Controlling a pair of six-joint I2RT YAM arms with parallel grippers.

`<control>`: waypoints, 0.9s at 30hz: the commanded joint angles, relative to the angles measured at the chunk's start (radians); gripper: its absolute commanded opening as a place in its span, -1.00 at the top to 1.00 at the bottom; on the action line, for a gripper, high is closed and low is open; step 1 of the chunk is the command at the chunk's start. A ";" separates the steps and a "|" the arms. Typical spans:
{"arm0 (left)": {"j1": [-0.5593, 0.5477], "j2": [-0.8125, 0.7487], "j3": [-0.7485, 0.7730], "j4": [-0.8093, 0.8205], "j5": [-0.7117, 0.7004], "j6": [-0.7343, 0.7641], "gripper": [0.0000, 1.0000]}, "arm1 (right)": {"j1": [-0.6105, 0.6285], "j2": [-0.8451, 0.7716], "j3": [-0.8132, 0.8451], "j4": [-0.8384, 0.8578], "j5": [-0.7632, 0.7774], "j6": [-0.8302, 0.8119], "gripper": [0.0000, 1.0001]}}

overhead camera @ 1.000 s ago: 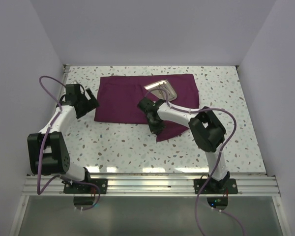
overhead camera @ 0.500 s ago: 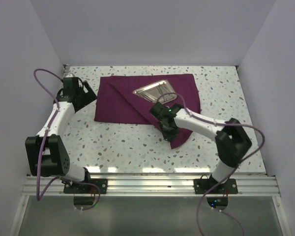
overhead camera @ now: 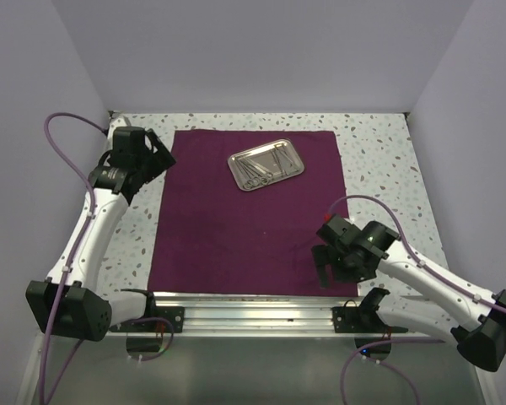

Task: Open and lay out the surgical kit
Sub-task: Open the surgical kit at the center of the board.

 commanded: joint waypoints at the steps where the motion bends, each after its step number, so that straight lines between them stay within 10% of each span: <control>1: -0.024 -0.067 -0.016 -0.077 -0.056 -0.059 -0.80 | 0.003 -0.037 0.038 -0.064 0.014 0.050 -0.97; 12: -0.032 -0.066 -0.142 0.082 -0.005 0.079 -0.86 | -0.029 0.159 0.352 0.074 0.124 -0.068 -0.97; 27: 0.150 0.581 0.213 0.273 0.133 0.263 -0.87 | -0.481 0.937 0.963 0.171 -0.004 -0.208 -0.97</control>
